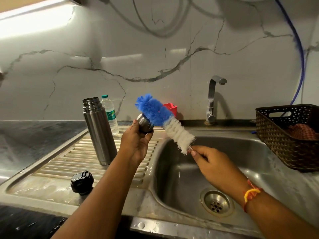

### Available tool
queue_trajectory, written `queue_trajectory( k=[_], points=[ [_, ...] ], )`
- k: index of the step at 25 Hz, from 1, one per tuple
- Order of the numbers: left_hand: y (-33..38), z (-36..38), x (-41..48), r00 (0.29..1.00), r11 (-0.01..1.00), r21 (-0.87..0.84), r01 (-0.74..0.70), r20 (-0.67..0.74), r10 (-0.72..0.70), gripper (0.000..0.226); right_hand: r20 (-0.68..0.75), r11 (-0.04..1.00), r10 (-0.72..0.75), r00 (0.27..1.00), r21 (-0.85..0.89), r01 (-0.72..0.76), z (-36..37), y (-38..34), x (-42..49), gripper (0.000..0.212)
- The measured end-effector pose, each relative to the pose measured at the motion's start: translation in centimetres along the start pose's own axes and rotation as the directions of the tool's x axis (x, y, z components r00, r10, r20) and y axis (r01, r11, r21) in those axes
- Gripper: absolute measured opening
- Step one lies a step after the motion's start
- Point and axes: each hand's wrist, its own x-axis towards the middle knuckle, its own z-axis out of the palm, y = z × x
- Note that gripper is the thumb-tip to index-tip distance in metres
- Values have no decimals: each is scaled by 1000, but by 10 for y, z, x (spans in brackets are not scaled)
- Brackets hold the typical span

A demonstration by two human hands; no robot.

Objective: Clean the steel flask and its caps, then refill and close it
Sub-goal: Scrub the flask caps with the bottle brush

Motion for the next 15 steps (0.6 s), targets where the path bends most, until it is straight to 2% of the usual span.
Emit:
queue_trajectory(
  k=[3,7,10,14,15],
  points=[
    [-7,6,-6,998,993,116,-8,70,0,33,-19,998,-23,1000,-63,22,5,-5,2,23],
    [1,3,-6,998,998,58,-31,59,28,27,70,992,27,997,-125,-18,11,-3,-3,23],
    [-8,8,-13,995,979,200,-26,101,5,23,57,997,57,997,-63,-54,10,-5,-1,23],
    [0,7,-9,996,994,91,-53,70,47,31,103,997,73,992,-23,-71,8,-7,0,22],
    [-1,6,-11,997,993,109,-44,74,36,31,107,997,76,991,-10,-75,8,-8,0,23]
  ],
)
